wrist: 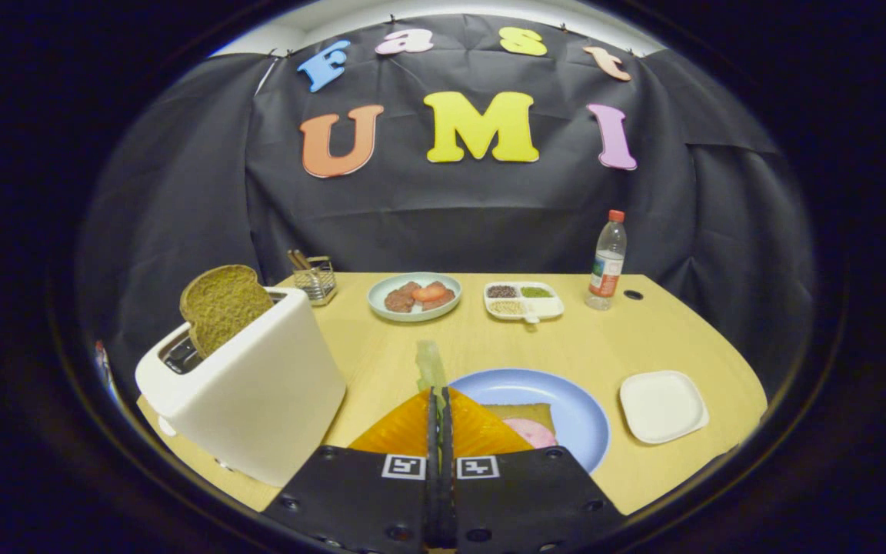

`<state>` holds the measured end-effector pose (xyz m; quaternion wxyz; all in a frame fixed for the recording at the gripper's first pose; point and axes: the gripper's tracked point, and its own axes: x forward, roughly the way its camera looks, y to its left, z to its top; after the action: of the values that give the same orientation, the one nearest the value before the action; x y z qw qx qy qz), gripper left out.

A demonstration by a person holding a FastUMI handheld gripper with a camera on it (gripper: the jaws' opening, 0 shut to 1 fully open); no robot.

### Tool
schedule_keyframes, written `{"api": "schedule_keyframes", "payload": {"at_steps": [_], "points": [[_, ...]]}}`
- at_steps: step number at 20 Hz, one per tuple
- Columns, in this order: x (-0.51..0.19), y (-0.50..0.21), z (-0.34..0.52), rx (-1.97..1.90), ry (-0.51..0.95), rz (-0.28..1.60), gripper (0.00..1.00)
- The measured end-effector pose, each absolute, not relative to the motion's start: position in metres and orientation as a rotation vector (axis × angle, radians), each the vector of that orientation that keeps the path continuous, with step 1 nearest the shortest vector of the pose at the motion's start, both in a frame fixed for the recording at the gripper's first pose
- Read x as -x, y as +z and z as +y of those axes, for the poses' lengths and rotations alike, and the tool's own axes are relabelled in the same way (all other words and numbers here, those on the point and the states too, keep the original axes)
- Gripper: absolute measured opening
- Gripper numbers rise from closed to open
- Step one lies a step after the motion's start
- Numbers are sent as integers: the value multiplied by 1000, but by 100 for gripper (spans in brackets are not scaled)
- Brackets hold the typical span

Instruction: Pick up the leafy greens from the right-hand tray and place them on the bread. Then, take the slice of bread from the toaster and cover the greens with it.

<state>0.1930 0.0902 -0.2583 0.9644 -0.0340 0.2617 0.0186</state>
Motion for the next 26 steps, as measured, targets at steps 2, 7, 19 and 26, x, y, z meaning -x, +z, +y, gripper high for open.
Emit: {"api": "schedule_keyframes", "payload": {"at_steps": [2, 7, 19, 26], "points": [[-198, -263, 78, 96, 19, 530, 0], [-207, -278, 41, 75, -22, 562, 0], [-226, -316, 21, -87, 63, 624, 4], [-226, -312, 22, -32, 42, 611, 57]]}}
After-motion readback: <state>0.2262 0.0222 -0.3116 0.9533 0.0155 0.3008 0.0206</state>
